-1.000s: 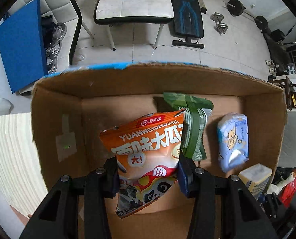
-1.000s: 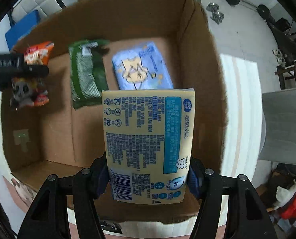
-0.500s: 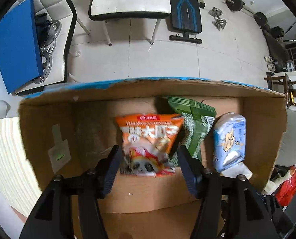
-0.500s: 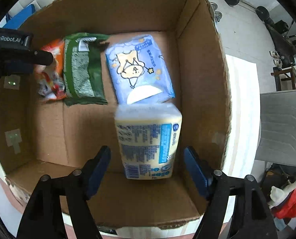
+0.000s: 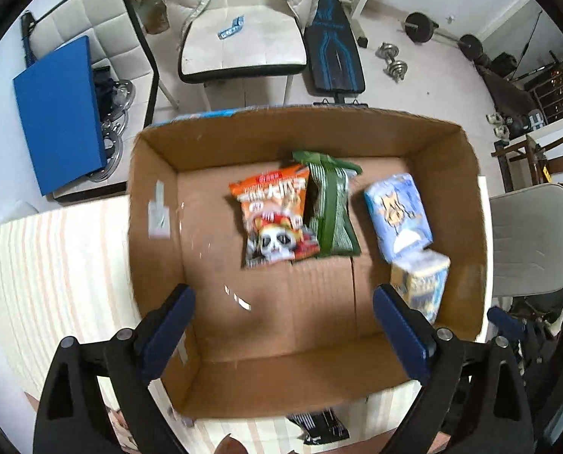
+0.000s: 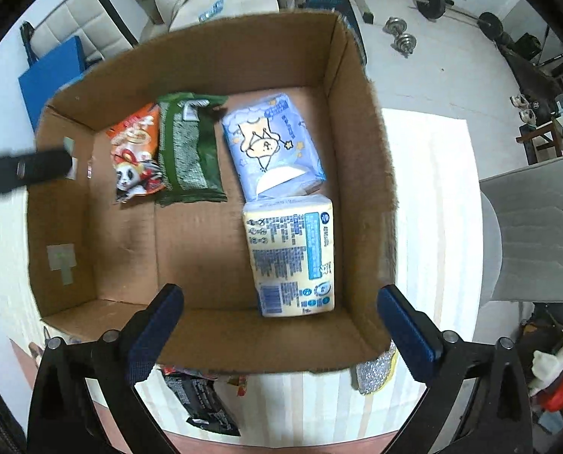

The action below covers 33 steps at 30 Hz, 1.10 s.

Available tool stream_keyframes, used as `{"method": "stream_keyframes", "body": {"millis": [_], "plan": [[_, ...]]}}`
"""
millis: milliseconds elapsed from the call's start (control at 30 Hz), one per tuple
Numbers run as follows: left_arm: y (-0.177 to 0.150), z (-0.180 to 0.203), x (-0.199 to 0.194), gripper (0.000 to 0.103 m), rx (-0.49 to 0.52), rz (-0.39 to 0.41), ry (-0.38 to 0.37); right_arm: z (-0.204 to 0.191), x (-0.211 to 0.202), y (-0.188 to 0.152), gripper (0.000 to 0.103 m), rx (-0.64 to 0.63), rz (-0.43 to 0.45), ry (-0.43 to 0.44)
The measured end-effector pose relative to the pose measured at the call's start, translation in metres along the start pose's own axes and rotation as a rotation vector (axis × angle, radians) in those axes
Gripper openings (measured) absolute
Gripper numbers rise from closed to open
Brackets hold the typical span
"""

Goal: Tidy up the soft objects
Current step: 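Grasp the black snack bag with left tool while right tool grasps yellow sponge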

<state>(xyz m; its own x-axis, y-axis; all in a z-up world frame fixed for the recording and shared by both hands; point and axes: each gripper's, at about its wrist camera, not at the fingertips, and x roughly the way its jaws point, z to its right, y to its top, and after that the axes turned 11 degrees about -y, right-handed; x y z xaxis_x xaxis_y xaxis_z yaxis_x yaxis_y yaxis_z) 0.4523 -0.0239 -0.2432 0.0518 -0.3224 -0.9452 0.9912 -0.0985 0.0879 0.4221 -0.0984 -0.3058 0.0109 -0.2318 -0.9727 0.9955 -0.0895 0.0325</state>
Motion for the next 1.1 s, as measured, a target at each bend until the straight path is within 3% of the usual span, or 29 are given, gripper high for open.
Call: {"method": "stream_keyframes", "body": {"millis": [300, 500, 700, 767, 967, 1100], "plan": [[-0.060, 0.017, -0.042, 0.096, -0.002, 0.134, 0.076, -0.001, -0.039, -0.033, 0.103, -0.022, 0.102, 0.021], [-0.085, 0.026, -0.062, 0.096, -0.029, 0.183, 0.079, 0.004, -0.057, -0.052, 0.103, -0.025, 0.133, 0.068], [-0.140, 0.037, -0.067, 0.096, -0.095, 0.220, 0.111, 0.043, -0.066, -0.088, 0.103, -0.012, 0.160, 0.066], [-0.162, 0.039, -0.050, 0.096, -0.121, 0.191, 0.092, 0.060, -0.057, -0.101, 0.103, -0.009, 0.140, 0.044], [-0.210, 0.035, 0.043, 0.096, -0.187, -0.009, 0.058, 0.112, 0.018, -0.128, 0.103, 0.026, -0.024, 0.002], [-0.227, 0.031, 0.094, 0.084, -0.223, -0.098, 0.040, 0.122, 0.066, -0.127, 0.103, 0.050, -0.075, 0.027]]}}
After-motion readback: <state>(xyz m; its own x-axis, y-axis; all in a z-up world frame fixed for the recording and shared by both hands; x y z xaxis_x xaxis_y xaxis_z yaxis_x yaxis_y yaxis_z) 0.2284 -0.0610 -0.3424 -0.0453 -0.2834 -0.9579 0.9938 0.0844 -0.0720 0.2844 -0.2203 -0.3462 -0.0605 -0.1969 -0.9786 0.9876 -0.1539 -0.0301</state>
